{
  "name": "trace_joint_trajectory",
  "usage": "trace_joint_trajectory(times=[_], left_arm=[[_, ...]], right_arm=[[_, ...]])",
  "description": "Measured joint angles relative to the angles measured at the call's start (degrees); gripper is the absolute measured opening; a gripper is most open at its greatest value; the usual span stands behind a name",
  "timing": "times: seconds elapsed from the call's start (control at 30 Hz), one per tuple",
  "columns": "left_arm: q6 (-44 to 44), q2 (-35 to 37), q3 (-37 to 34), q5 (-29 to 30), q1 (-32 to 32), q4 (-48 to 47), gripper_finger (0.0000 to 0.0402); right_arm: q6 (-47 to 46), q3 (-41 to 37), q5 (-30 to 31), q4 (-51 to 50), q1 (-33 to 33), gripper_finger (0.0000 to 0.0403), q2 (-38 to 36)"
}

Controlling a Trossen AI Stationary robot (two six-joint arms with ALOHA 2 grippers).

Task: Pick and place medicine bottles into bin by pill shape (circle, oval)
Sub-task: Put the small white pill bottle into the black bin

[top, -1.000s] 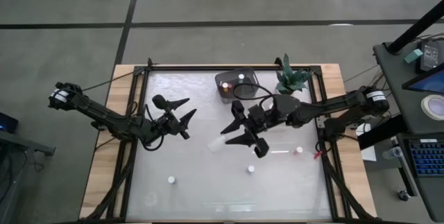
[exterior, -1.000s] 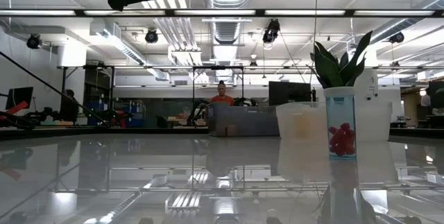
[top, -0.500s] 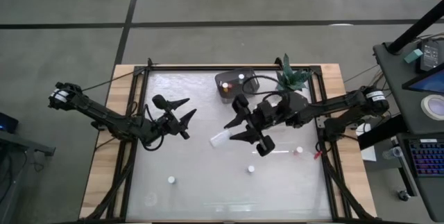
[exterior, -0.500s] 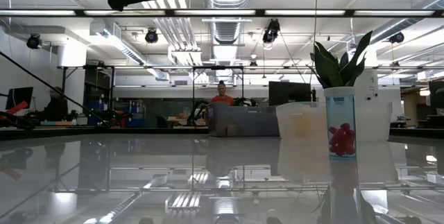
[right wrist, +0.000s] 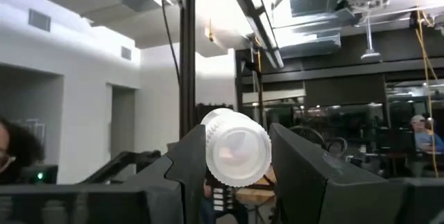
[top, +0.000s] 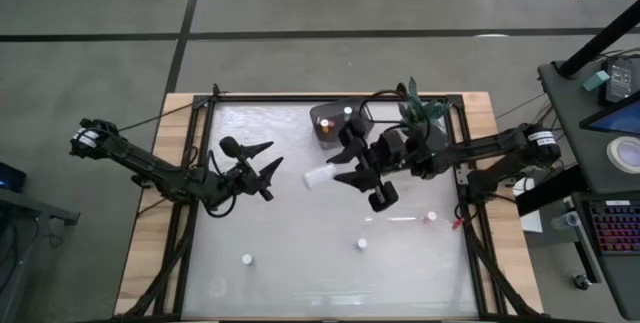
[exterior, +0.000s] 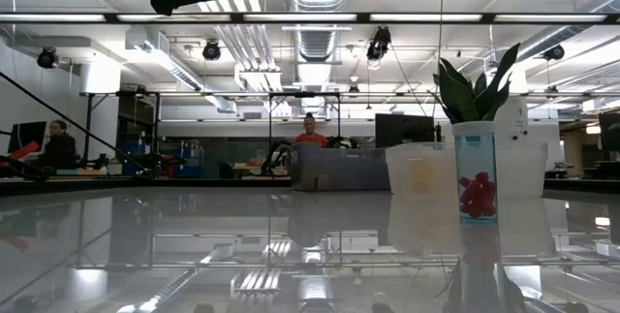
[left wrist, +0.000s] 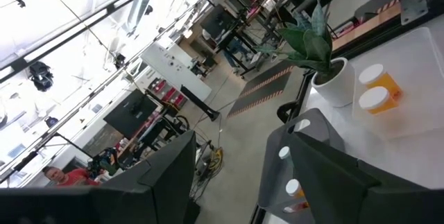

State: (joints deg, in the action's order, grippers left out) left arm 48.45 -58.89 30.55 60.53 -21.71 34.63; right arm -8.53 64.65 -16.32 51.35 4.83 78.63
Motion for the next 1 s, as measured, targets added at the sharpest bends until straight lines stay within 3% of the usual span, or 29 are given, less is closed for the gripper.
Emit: trace_joint_trajectory(times=[0.17, 0.27, 0.37, 0.8, 1.0], left_arm=[[0.07, 0.00, 0.00, 0.00, 0.00, 0.00, 0.0219], [0.09, 0.00, -0.01, 0.00, 0.01, 0.00, 0.0219], [0.22, 0.00, 0.00, 0.00, 0.02, -0.02, 0.0219], [0.50, 0.00, 0.00, 0.00, 0.01, -0.13, 0.0219], [0.66, 0.00, 0.00, 0.00, 0.01, -0.33, 0.0219]], right_arm=[[-2.70, 1.16, 2.13, -0.85, -1.94, 0.0136, 0.03], [-3.37, 3.09, 7.92, -7.89, -3.43, 0.0136, -0.13], [-4.35, 5.45, 8.97, -12.62, -5.17, 0.0136, 0.45], [-20.60, 11.73, 8.41, 0.56, -5.58, 0.0137, 2.73], [-23.78, 13.48, 6.93, 1.84, -5.45, 0.0137, 2.73]])
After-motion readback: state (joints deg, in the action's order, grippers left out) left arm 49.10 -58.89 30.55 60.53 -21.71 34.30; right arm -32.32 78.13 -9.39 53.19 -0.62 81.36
